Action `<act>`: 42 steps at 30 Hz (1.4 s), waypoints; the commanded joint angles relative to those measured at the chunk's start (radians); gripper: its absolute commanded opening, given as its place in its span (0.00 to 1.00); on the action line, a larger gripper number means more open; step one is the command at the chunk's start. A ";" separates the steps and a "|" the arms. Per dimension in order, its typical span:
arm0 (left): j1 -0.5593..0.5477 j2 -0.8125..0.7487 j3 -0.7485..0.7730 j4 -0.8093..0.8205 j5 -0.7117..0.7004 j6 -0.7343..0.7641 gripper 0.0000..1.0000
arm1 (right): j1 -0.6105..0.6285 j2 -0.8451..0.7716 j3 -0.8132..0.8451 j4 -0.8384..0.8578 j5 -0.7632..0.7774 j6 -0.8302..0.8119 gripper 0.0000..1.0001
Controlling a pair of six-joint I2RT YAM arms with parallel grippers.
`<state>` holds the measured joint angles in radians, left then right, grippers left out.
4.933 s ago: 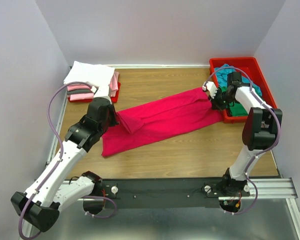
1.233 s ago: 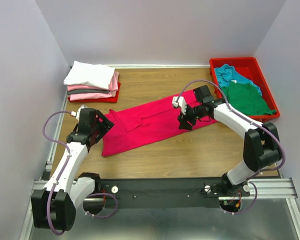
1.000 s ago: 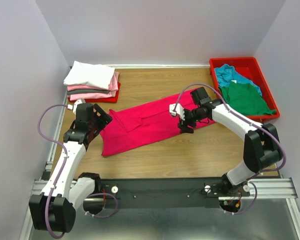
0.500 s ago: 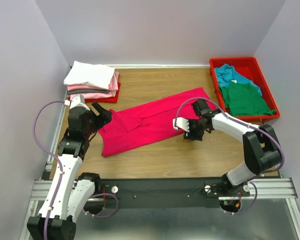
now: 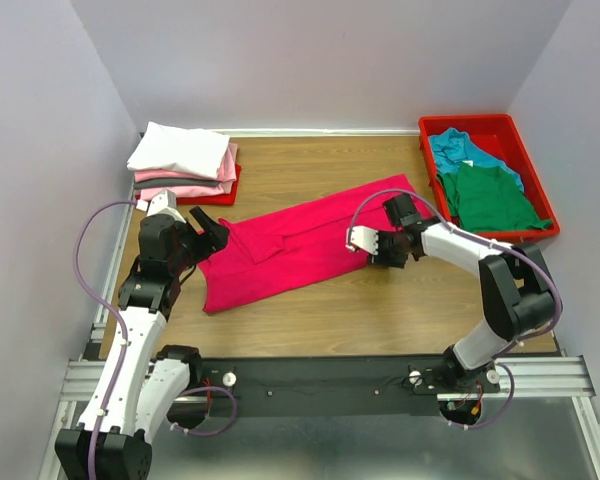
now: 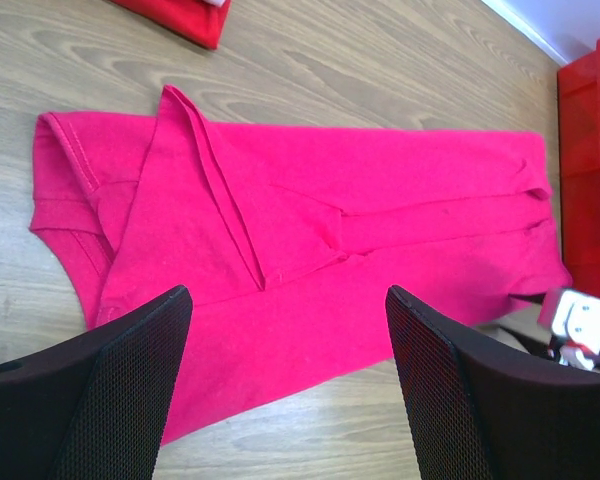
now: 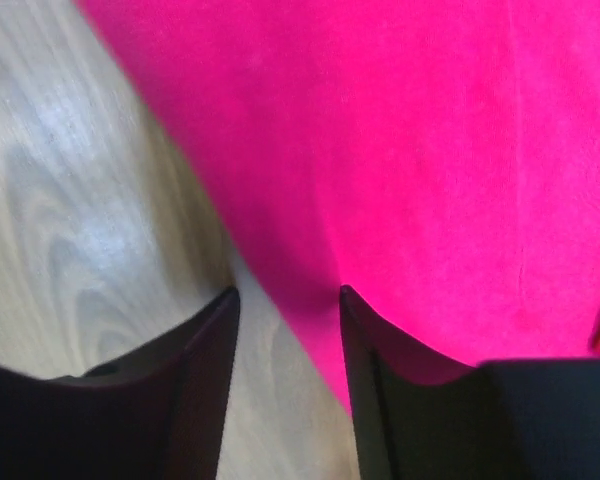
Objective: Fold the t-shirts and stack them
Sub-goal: Fold the tshirt
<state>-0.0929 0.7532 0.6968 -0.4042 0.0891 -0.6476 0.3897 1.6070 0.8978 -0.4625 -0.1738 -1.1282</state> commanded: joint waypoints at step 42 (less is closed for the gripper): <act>0.004 -0.276 -0.065 0.127 0.210 0.085 0.86 | 0.196 0.756 1.134 -0.220 -0.570 0.853 0.76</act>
<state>-0.0929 0.5266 0.6296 -0.2825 0.2630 -0.5739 0.5888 2.2009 1.7920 -0.6899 -0.6147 -0.5228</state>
